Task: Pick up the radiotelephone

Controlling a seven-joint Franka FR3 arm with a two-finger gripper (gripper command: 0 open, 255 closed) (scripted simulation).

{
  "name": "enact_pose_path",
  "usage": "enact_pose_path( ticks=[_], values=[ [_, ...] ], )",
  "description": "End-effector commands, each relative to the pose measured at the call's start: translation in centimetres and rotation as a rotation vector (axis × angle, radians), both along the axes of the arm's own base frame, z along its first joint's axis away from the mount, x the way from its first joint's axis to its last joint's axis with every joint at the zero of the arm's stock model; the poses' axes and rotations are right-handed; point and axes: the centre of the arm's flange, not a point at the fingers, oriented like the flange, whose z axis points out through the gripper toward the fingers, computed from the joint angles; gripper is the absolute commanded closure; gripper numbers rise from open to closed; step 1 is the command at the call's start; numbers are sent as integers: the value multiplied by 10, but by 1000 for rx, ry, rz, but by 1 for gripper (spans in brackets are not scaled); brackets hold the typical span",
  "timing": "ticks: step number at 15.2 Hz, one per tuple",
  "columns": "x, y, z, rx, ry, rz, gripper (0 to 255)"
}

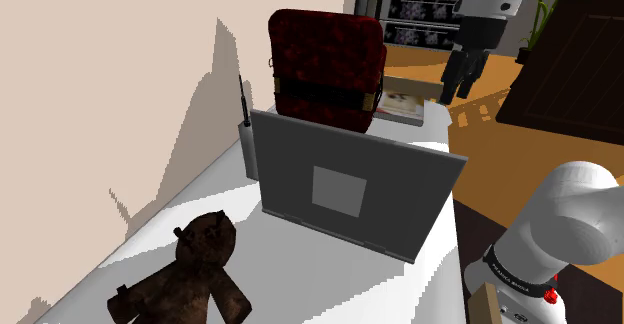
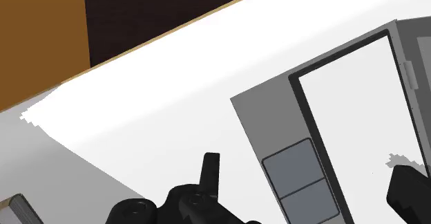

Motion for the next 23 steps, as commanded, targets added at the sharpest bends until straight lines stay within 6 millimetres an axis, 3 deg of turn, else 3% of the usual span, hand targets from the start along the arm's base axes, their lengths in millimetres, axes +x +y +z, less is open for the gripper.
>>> enact_pose_path(
  ticks=[1,23],
  values=[
    [0,0,0,0,0,0,0],
    [186,190,-50,-22,-214,134,0]
  ],
)
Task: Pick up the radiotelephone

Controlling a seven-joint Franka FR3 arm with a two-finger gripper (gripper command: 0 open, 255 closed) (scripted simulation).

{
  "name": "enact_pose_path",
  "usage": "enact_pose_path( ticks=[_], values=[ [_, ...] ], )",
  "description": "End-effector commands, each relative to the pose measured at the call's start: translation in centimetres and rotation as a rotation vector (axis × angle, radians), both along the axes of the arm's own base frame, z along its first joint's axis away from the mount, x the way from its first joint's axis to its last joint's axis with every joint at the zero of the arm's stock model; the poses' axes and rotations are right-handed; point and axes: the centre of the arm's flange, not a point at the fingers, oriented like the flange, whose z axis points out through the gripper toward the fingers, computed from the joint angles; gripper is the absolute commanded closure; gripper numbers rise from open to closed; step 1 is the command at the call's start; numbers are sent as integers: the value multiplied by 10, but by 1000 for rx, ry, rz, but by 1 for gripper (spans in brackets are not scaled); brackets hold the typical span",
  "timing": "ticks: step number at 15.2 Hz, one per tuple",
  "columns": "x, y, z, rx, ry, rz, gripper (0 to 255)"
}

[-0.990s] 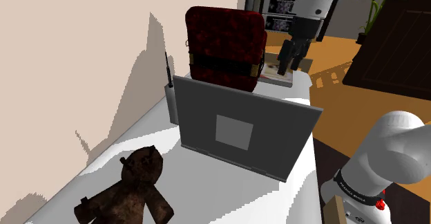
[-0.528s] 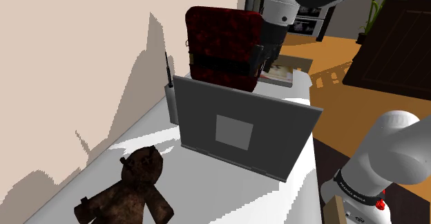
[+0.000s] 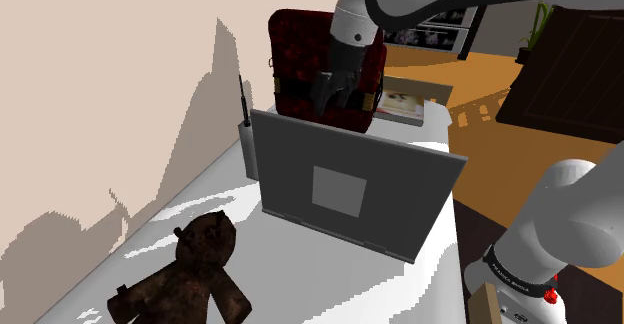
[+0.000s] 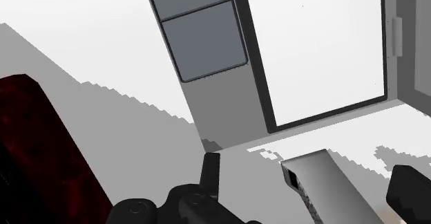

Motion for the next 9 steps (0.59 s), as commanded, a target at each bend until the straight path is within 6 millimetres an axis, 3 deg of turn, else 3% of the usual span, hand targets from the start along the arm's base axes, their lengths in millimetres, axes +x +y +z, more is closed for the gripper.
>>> enact_pose_path(
  ticks=[1,9],
  values=[
    [18,18,-2,-1,-21,12,0],
    [81,94,-11,-8,-98,61,0]
  ],
)
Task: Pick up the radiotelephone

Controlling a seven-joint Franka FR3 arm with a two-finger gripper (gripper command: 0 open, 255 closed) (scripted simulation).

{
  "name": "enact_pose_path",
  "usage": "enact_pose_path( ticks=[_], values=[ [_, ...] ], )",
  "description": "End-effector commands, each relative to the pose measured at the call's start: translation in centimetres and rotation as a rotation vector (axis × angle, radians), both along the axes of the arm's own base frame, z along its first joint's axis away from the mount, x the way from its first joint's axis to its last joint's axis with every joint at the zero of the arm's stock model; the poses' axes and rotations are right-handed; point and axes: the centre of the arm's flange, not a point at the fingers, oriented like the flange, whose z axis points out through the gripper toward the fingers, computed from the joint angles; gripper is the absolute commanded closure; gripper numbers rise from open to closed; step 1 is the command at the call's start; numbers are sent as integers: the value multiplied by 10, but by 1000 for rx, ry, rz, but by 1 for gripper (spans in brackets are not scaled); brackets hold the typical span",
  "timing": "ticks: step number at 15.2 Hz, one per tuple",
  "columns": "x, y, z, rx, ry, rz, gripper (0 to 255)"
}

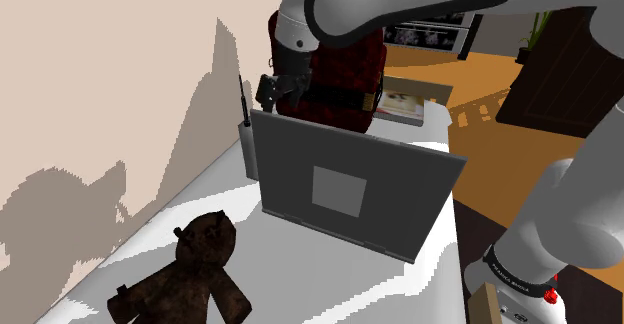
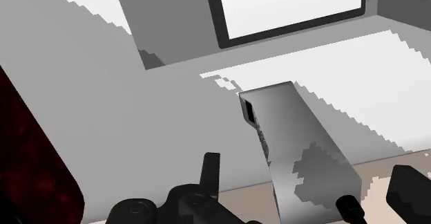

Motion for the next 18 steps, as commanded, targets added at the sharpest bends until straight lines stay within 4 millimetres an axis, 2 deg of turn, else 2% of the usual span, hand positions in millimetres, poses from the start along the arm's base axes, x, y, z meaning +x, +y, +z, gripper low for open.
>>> enact_pose_path(
  ticks=[1,3,4,11,13,14,18],
  values=[
    [18,20,-3,-1,-20,12,0],
    [33,40,-4,-3,-40,24,0],
    [35,41,-4,-3,-42,25,0],
    [35,41,-44,-3,-42,25,0],
    [35,41,-44,-3,-42,25,0],
    [35,42,-45,-3,-42,25,255],
    [35,41,-44,-3,-42,25,255]
  ],
)
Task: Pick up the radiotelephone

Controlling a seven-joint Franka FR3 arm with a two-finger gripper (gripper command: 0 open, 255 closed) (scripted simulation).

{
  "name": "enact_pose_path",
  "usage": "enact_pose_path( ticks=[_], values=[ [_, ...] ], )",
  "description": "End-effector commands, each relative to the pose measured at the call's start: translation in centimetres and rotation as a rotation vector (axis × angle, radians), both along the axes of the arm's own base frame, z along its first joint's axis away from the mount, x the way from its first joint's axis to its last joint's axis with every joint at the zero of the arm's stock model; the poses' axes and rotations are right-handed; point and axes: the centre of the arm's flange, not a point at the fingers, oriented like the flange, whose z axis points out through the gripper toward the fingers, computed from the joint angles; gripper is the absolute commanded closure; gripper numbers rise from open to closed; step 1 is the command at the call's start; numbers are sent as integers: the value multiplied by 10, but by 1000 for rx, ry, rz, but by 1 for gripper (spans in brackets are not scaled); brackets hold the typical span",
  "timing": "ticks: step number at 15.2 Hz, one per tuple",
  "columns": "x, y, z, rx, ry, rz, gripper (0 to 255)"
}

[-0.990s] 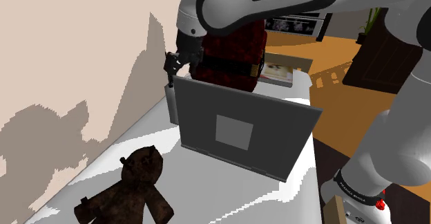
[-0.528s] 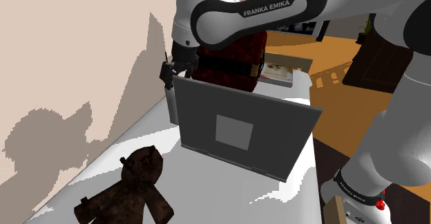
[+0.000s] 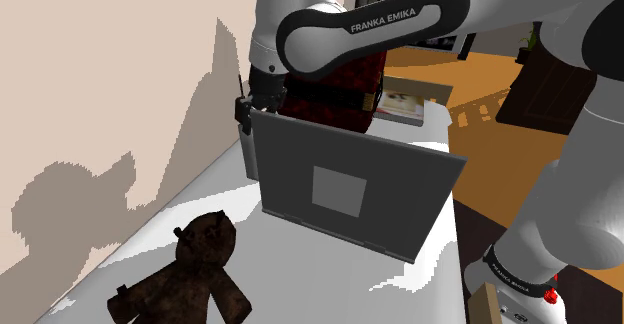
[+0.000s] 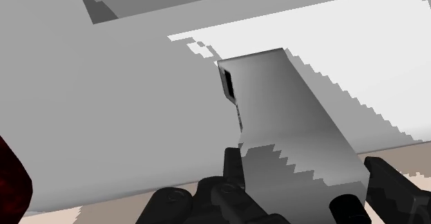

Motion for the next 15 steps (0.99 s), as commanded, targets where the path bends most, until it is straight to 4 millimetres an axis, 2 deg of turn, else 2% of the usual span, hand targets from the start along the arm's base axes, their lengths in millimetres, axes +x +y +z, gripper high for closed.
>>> enact_pose_path(
  ticks=[1,5,15],
  values=[
    [0,0,-1,0,2,0,255],
    [0,0,-1,0,2,0,255],
    [0,0,52,0,2,0,255]
  ],
)
